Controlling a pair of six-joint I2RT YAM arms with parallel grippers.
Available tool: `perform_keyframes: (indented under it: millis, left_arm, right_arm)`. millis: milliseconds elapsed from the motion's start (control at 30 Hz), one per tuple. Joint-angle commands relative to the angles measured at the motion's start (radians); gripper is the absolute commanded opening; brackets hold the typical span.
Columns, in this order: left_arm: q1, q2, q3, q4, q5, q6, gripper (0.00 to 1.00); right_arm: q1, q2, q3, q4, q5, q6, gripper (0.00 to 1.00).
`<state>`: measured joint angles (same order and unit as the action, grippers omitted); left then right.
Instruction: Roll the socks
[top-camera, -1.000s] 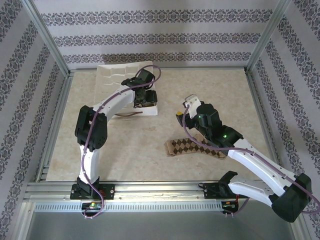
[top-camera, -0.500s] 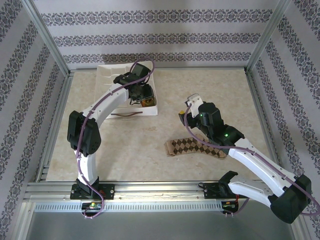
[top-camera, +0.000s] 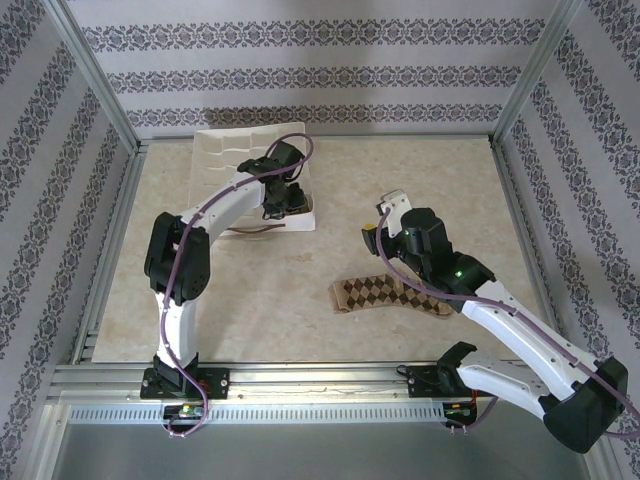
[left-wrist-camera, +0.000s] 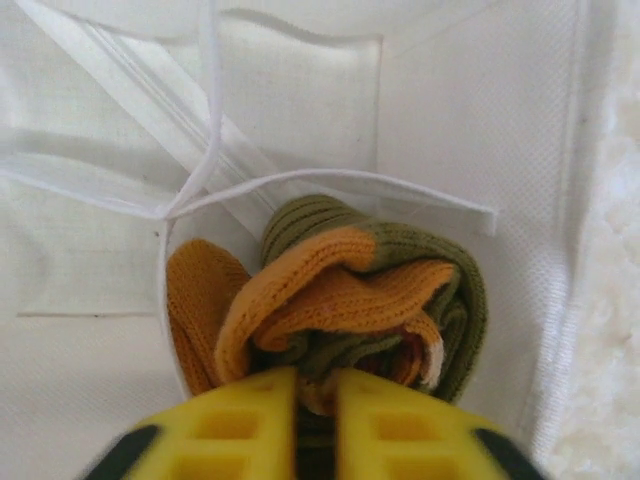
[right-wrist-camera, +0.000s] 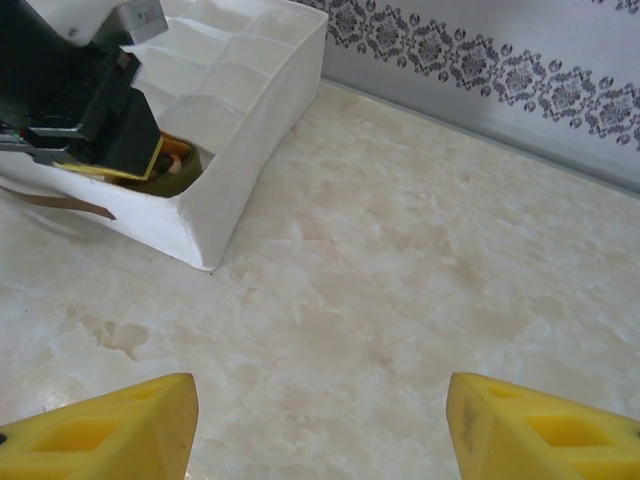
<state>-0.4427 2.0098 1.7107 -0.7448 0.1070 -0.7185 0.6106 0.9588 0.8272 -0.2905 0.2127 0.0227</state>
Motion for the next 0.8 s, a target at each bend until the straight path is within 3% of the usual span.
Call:
perform_keyframes:
  millis: [0,67,133,200,333,433,600,767]
  left_arm:
    - [0.011,-0.093,0.023,-0.023,-0.049,-0.007,0.36]
    - [0.009,-0.135,0.027,-0.033,-0.055,-0.019,0.48]
    - [-0.009,-0.179,0.007,-0.027,-0.016,-0.030,0.49]
    - [-0.044,-0.199,-0.033,0.000,0.084,-0.032,0.45]
    - [-0.158,-0.184,-0.175,0.156,0.396,-0.011,0.37]
    - [-0.260,-0.125,-0.178,0.182,0.478,0.066,0.34]
    - [-0.367,0.018,-0.111,0.192,0.524,0.139,0.29]
    - [-0.390,0.122,-0.127,0.174,0.500,0.161,0.28]
  right_arm:
    - [-0.022,0.002,0.001,-0.064,0.036,0.058,0.64]
    - [-0.039,0.012,0.008,-0.123,0.107,0.130,0.64]
    - [-0.087,0.015,0.002,-0.207,0.144,0.247,0.64]
    - [-0.157,0.005,-0.027,-0.260,0.091,0.361,0.63]
    - [-0.264,-0.025,-0.125,-0.332,-0.011,0.583,0.61]
    - [-0.284,-0.060,-0.204,-0.361,-0.040,0.705,0.61]
    - [-0.288,-0.075,-0.298,-0.285,-0.073,0.816,0.62]
    - [-0.312,0.051,-0.343,-0.128,-0.133,0.854,0.62]
